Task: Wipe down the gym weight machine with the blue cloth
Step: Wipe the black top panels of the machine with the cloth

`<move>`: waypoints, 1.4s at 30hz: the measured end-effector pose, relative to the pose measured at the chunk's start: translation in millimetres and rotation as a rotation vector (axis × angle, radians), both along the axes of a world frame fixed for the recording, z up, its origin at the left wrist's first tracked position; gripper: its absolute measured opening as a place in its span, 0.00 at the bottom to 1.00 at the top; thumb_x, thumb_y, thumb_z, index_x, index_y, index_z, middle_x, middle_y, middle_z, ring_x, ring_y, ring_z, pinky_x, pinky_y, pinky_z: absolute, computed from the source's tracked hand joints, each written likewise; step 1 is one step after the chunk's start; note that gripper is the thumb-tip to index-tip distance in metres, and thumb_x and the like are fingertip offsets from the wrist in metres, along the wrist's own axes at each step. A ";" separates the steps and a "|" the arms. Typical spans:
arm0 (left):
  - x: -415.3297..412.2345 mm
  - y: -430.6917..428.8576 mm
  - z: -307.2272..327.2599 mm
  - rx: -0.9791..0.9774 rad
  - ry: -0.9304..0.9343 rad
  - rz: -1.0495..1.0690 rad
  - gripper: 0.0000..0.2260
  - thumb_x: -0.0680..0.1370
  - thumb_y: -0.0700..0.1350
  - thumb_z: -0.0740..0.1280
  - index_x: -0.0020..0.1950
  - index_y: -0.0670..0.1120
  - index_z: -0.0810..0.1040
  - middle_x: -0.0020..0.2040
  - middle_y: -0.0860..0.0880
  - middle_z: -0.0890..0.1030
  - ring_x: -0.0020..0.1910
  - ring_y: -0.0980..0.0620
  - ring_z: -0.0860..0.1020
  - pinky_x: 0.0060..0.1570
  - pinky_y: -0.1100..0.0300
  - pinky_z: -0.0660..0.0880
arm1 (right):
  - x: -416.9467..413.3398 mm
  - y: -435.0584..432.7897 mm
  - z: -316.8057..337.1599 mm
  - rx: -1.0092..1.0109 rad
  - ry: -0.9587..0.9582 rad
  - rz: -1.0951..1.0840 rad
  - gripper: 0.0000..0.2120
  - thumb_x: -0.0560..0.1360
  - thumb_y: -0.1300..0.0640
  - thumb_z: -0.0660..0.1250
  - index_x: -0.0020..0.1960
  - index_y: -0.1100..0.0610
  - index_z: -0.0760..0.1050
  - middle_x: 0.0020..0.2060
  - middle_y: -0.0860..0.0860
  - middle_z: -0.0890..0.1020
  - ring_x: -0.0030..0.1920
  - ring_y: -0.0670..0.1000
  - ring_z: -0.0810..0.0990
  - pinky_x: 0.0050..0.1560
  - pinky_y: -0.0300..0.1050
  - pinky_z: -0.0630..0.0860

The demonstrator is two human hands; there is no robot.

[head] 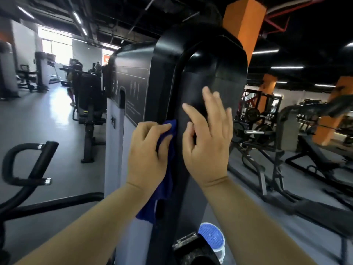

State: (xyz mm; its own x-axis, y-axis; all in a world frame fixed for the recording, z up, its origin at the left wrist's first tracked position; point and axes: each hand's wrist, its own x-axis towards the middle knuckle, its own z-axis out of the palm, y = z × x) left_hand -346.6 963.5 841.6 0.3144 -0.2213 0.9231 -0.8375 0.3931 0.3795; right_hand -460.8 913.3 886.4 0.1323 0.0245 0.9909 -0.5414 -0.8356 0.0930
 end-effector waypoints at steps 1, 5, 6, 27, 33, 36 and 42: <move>-0.3 0.6 -11.8 0.008 -0.032 0.031 0.09 0.80 0.47 0.62 0.58 0.48 0.77 0.52 0.63 0.66 0.50 0.60 0.71 0.53 0.72 0.69 | -1.1 -1.1 5.4 -0.041 0.065 0.029 0.18 0.75 0.66 0.63 0.62 0.56 0.79 0.71 0.56 0.72 0.75 0.56 0.63 0.77 0.56 0.52; -10.7 13.9 -78.6 0.117 -0.006 0.127 0.12 0.80 0.48 0.61 0.55 0.42 0.81 0.52 0.60 0.71 0.50 0.60 0.72 0.51 0.65 0.72 | -1.8 -16.3 11.9 -0.123 0.291 0.053 0.13 0.73 0.62 0.62 0.52 0.55 0.83 0.68 0.52 0.76 0.75 0.56 0.62 0.77 0.58 0.45; -14.4 14.6 -81.1 0.122 0.031 0.123 0.11 0.80 0.47 0.63 0.55 0.43 0.81 0.51 0.61 0.70 0.50 0.61 0.73 0.51 0.66 0.72 | -2.0 -19.5 10.6 -0.148 0.305 0.040 0.12 0.72 0.61 0.62 0.50 0.54 0.83 0.68 0.51 0.76 0.75 0.56 0.61 0.77 0.59 0.45; -18.7 -0.4 -88.3 0.032 0.084 0.188 0.10 0.79 0.45 0.62 0.57 0.45 0.80 0.53 0.54 0.72 0.50 0.55 0.74 0.52 0.71 0.71 | -1.8 -22.3 -10.8 -0.270 0.414 -0.062 0.18 0.77 0.56 0.55 0.53 0.51 0.84 0.64 0.44 0.79 0.72 0.53 0.67 0.75 0.67 0.45; -11.5 8.7 -128.4 0.111 0.072 0.129 0.10 0.78 0.46 0.62 0.56 0.46 0.79 0.51 0.52 0.74 0.46 0.59 0.73 0.49 0.74 0.70 | -6.9 -22.5 -13.2 -0.331 0.535 -0.203 0.22 0.77 0.55 0.51 0.60 0.52 0.81 0.69 0.48 0.75 0.73 0.53 0.67 0.72 0.72 0.42; -13.9 4.0 -94.0 0.059 0.109 0.106 0.09 0.79 0.45 0.61 0.58 0.51 0.75 0.52 0.55 0.71 0.48 0.60 0.72 0.50 0.76 0.68 | -6.5 -21.3 -13.9 -0.323 0.537 -0.225 0.22 0.77 0.55 0.52 0.61 0.51 0.81 0.70 0.48 0.74 0.73 0.53 0.67 0.72 0.72 0.42; -9.7 4.0 -151.4 0.117 0.050 0.067 0.11 0.84 0.51 0.56 0.61 0.50 0.74 0.55 0.52 0.71 0.51 0.56 0.73 0.56 0.73 0.69 | -4.1 -19.7 -18.0 -0.308 0.530 -0.251 0.21 0.78 0.57 0.52 0.62 0.52 0.80 0.70 0.49 0.74 0.74 0.53 0.66 0.73 0.69 0.40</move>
State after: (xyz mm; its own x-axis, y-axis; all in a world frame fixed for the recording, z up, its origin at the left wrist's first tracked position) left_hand -356.4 967.5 690.2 0.3768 -0.3030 0.8754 -0.8396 0.2875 0.4609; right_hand -464.9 893.6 868.4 0.6386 0.2008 0.7429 -0.5317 -0.5828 0.6145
